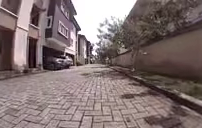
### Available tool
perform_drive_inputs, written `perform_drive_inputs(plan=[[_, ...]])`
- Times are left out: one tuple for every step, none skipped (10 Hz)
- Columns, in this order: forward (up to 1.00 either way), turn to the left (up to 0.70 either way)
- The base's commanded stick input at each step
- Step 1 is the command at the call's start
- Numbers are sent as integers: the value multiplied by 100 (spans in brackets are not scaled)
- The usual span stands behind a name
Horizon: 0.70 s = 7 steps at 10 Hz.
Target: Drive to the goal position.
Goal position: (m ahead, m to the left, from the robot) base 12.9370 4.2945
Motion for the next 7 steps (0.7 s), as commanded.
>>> perform_drive_inputs(plan=[[50,0],[50,0],[50,0],[50,0],[50,0],[50,0],[50,0]])
